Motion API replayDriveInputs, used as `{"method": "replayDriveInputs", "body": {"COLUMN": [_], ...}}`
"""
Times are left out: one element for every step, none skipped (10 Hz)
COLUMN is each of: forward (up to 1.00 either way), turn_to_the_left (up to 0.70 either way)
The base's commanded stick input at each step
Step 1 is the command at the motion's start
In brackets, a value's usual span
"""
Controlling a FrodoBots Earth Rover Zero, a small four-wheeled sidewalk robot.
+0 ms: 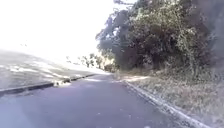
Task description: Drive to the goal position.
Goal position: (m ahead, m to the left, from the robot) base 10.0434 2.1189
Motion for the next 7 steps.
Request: {"method": "replayDriveInputs", "body": {"forward": [0.70,0.70,0.70,0.70,0.70,0.70,0.70], "turn_to_the_left": [0.00,0.00,0.00,0.00,0.00,0.00,0.00]}}
